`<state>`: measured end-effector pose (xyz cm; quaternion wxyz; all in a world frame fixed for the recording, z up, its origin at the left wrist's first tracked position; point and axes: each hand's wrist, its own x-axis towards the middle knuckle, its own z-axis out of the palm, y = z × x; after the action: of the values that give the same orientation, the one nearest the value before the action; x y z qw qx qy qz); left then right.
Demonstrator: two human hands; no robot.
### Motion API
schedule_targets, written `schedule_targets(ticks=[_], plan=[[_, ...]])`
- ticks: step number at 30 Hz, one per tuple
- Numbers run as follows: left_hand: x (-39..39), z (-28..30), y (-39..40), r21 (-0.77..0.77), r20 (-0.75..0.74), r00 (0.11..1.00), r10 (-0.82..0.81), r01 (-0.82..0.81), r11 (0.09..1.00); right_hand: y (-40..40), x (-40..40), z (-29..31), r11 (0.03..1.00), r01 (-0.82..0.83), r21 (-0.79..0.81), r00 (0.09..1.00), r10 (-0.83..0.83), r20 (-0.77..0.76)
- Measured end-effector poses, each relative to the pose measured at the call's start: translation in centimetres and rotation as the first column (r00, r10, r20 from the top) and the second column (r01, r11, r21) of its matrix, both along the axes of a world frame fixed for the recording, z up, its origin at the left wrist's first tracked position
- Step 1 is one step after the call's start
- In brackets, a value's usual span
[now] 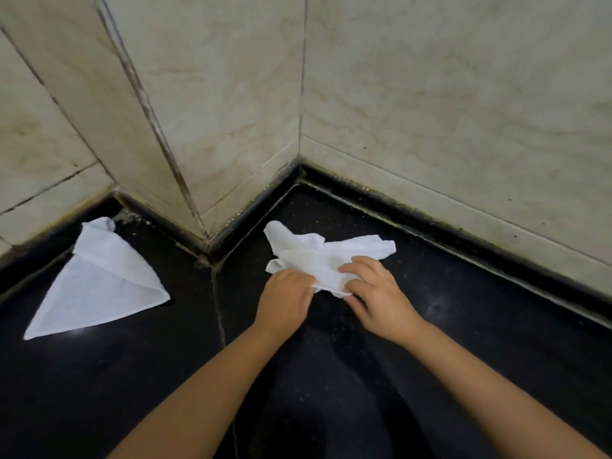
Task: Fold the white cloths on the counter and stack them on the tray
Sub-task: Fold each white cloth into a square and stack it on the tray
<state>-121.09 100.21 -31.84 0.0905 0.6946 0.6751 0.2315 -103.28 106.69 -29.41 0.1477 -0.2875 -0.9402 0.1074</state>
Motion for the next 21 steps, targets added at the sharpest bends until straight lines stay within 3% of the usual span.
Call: schedule_targets(ticks=[3, 7, 9, 12, 16, 21], plan=[[-0.7, 2.8, -1.9, 0.045, -0.013, 0.989, -0.145, 0.146, 0.988, -0.8, 1.2, 2.9, 0.989, 0.011, -0.144, 0.997, 0.001, 0.079], [-1.4, 7.3, -4.1, 0.121, -0.032, 0.981, -0.191, 0.194, 0.974, -2.8, 2.2, 6.6, 0.940, 0.077, -0.333, 0.982, -0.015, 0.186], [-1.2, 9.8, -5.1, 0.175, -0.077, 0.970, -0.231, 0.241, 0.955, -4.1, 2.7, 7.8, 0.940, 0.122, -0.318, 0.969, -0.044, 0.242], [-0.7, 12.8, -6.4, 0.238, -0.033, 0.971, -0.236, 0.237, 0.942, -5.6, 4.7, 9.0, 0.926, 0.301, -0.228, 0.941, -0.249, 0.231], [0.4, 14.8, -6.9, 0.276, 0.088, 0.979, -0.186, 0.156, 0.948, -7.2, 8.7, 11.3, 0.838, 0.539, -0.087, 0.842, -0.531, 0.096], [5.3, 16.7, -6.4, 0.327, 0.165, 0.965, -0.201, 0.139, 0.935, -10.3, 13.9, 15.1, 0.687, 0.726, 0.029, 0.683, -0.714, -0.152]])
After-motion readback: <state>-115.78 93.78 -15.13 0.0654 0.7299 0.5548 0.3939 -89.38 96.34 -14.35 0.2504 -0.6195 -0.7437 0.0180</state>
